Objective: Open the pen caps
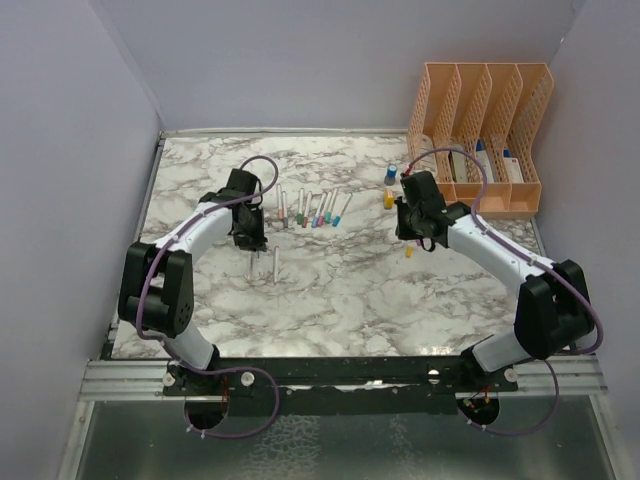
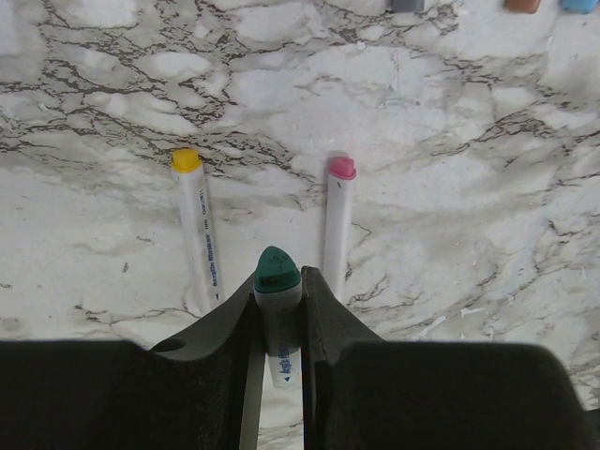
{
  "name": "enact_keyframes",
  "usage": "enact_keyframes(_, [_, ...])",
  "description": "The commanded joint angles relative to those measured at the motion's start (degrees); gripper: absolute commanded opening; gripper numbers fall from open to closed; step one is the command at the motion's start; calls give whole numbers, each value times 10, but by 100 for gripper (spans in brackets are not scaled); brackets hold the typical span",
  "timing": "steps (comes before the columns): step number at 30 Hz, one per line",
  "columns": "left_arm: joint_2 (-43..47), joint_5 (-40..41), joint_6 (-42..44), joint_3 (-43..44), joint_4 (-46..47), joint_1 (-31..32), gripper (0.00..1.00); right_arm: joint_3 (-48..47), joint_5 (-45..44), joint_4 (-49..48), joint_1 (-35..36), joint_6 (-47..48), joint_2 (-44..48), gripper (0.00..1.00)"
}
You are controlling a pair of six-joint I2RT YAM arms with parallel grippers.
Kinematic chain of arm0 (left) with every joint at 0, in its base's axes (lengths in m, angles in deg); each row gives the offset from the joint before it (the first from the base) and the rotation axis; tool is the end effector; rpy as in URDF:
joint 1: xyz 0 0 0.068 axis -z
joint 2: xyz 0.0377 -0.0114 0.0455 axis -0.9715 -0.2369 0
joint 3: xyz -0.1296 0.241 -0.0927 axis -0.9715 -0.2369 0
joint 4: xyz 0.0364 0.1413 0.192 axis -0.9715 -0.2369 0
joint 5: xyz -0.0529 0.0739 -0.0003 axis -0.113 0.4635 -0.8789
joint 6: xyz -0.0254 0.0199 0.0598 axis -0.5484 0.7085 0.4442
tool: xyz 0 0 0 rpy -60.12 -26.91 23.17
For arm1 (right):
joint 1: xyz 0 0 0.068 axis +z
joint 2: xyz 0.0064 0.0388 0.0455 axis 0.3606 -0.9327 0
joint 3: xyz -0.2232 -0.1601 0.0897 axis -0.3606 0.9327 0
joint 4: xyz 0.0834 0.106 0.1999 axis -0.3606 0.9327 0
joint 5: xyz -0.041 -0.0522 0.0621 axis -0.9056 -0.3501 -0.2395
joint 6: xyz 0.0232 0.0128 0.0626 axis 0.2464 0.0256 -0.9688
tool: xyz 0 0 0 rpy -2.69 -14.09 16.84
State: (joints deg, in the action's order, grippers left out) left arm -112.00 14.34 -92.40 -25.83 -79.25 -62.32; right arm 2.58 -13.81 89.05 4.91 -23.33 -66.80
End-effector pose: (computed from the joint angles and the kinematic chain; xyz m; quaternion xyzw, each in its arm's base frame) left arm 0.2997 -0.0815 0.2212 -0.0513 0.9742 -0.1218 0.1827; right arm 0.2735 0.1230 0.2510 -0.0304 0.9488 0.0392 0.3120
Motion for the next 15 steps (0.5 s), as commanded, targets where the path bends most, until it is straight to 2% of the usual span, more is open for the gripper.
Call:
enact_keyframes(1, [-22,22,26,14,-21,7,0,14,-12,9,-19,10,18,1])
enact_keyframes(15, [-84,33,42,27,-21,11,8,32,-4,12,-43,18,18,1])
